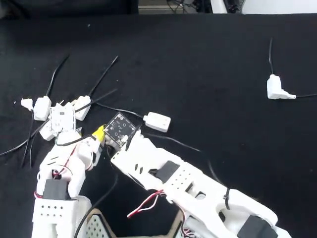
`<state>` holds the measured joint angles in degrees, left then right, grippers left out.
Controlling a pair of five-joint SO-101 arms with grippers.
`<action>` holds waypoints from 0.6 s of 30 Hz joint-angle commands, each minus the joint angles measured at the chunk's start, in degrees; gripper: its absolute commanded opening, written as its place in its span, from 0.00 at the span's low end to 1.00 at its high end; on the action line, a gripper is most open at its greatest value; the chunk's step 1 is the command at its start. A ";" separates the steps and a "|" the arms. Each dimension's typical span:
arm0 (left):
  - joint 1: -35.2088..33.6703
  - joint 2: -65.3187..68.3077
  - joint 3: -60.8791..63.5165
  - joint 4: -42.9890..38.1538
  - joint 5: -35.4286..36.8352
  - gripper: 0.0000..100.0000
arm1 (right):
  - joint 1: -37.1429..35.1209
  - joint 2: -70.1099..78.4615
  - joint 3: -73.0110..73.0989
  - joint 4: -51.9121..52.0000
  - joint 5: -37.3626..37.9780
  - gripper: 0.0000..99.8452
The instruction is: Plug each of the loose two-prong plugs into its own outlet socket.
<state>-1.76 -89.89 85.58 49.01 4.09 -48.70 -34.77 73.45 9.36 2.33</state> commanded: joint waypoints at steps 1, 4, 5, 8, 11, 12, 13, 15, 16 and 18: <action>-1.80 0.35 0.48 0.18 -0.09 0.22 | -2.46 -2.77 -0.84 -0.26 -0.09 0.01; -3.65 0.35 0.48 0.09 -0.09 0.22 | -2.46 -2.77 -0.84 -0.18 -0.09 0.01; -4.18 0.35 0.48 0.00 -0.09 0.22 | -2.46 -2.77 -0.92 -0.18 -0.09 0.01; -4.53 0.35 0.22 -0.09 -0.09 0.22 | -2.37 -5.14 -0.84 1.23 -0.09 0.01; -4.53 0.35 0.66 -0.97 -0.09 0.22 | -2.37 -11.21 -0.92 6.86 -0.09 0.01; -4.62 0.35 1.19 -1.41 -0.09 0.22 | -2.37 -13.49 -0.57 8.44 -0.18 0.01; -4.53 0.35 1.54 -1.85 -0.09 0.22 | -2.37 -15.69 -0.40 9.93 -0.26 0.01; -4.53 0.35 1.98 -2.46 0.26 0.22 | -2.37 -19.03 0.22 11.96 -0.44 0.01; -4.44 0.35 1.98 -2.46 0.35 0.22 | -2.37 -20.18 0.92 12.13 -0.44 0.01; -4.44 0.35 1.89 -2.46 0.35 0.22 | -2.37 -21.67 2.15 12.13 -0.35 0.01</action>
<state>-5.98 -89.63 88.04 47.25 4.00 -49.93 -52.26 75.47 21.14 2.42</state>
